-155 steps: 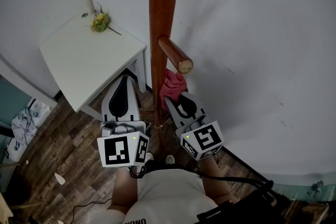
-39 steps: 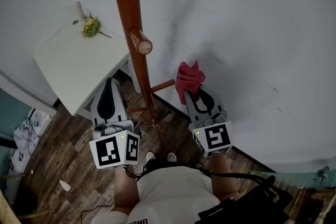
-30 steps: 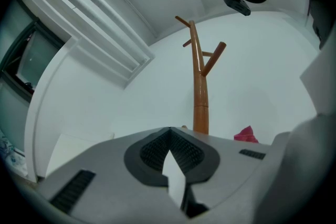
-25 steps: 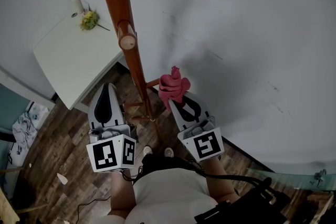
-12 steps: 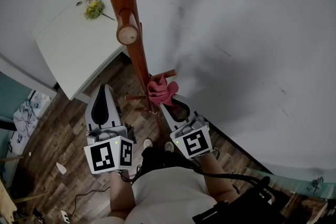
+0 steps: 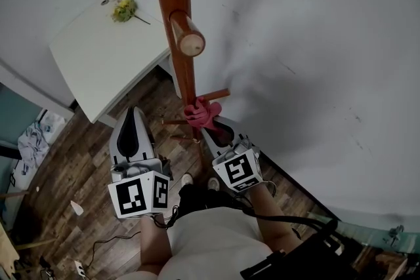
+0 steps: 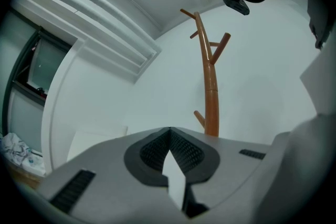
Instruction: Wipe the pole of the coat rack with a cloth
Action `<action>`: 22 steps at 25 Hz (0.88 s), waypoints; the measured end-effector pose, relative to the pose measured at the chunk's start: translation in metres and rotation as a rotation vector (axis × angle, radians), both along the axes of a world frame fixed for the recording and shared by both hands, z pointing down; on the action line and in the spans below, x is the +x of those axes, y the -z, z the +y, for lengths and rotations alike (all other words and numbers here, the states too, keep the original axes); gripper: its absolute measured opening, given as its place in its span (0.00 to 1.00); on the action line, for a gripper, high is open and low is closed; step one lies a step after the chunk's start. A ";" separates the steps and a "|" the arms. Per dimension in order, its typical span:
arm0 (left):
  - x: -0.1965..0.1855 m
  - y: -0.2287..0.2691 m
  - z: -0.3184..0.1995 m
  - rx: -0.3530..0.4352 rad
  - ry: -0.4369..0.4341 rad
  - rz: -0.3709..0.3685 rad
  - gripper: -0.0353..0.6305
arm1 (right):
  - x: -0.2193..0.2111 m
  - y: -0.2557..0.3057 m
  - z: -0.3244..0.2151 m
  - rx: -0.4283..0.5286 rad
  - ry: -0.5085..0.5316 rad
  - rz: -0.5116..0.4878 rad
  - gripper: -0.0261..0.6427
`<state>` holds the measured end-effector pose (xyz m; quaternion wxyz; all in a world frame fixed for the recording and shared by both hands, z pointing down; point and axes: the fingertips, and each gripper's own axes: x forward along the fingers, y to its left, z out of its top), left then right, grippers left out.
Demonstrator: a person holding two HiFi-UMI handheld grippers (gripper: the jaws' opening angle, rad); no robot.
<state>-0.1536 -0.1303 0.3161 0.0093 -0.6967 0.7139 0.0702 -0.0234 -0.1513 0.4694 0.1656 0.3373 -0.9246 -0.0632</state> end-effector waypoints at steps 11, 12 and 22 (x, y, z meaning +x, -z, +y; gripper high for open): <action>-0.006 0.000 0.000 0.006 0.006 0.013 0.07 | -0.006 -0.006 0.003 -0.015 0.041 0.052 0.16; -0.006 0.000 0.000 0.008 0.006 0.013 0.07 | -0.007 -0.007 0.004 -0.018 0.048 0.055 0.16; -0.009 0.003 0.002 0.019 0.014 0.022 0.07 | -0.009 -0.005 0.018 -0.042 0.107 0.093 0.16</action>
